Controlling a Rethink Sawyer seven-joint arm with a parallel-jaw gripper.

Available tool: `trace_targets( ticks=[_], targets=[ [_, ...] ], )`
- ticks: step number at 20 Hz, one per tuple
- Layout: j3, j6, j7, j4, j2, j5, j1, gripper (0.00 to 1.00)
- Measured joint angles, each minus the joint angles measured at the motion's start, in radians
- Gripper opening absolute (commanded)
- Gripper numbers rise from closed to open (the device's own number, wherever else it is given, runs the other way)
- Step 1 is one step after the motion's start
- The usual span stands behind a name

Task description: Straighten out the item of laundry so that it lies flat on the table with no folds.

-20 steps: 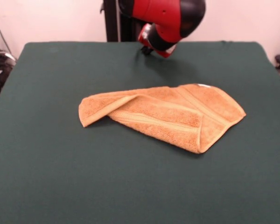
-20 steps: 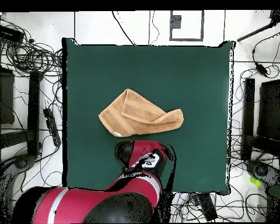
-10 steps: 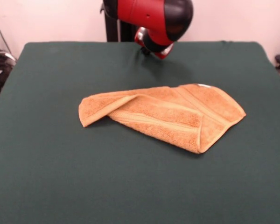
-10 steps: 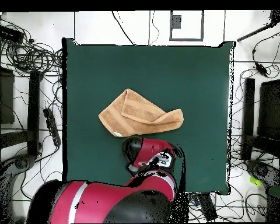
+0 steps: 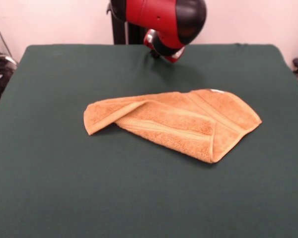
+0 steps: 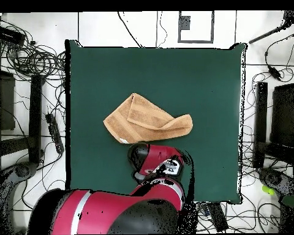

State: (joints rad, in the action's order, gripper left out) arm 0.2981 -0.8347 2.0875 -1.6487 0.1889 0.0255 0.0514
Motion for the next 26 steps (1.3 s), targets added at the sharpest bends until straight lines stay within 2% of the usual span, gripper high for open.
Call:
trace_targets(
  ticks=[26],
  targets=[
    [0.053, 0.020, 0.000, 0.019, -0.024, 0.001, 0.103, 0.00]
  ],
)
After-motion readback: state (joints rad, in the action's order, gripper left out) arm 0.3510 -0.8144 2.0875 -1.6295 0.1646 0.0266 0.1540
